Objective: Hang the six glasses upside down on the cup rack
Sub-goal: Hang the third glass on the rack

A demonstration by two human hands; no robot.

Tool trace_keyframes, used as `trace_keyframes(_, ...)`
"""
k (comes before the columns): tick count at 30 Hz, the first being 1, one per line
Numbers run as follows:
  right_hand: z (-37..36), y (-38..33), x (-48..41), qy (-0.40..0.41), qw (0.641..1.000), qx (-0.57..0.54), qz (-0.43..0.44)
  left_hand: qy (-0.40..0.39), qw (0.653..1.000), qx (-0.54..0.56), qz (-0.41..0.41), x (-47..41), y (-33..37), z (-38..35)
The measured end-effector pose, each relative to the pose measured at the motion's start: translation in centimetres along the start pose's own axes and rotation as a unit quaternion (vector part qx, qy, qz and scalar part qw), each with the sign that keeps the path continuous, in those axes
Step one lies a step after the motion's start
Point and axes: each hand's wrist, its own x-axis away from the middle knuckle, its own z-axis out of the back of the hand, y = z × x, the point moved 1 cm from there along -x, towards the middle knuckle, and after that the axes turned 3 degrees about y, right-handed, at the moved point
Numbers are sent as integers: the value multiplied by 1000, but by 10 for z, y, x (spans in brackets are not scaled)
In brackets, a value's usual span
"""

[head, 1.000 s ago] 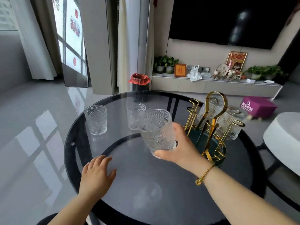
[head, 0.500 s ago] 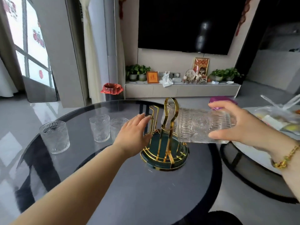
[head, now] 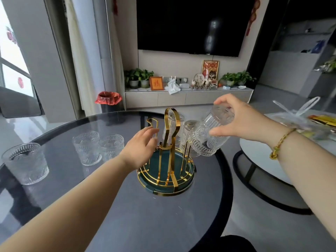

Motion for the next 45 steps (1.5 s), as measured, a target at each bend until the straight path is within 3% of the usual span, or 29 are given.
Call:
trace_keyframes(6,-20,-1,-16,-20,1000,15,8,-15,995,-93,27,-8,-2,-10)
trace_keyframes(18,-75,15,-19,-83,997,-2,1,-24,992,-123,20,-6,-13,-22)
trace_keyframes(34,-86,20,-15,-127,991,26,-7,-9,990,-139,12,-4,-9,-23)
trace_keyframes(39,-86,18,-13,-128,991,26,-12,-7,989,-145,9,-4,-10,-23)
trace_keyframes(45,-78,12,-9,-60,997,43,9,-4,989,-145,-15,-3,-12,-16)
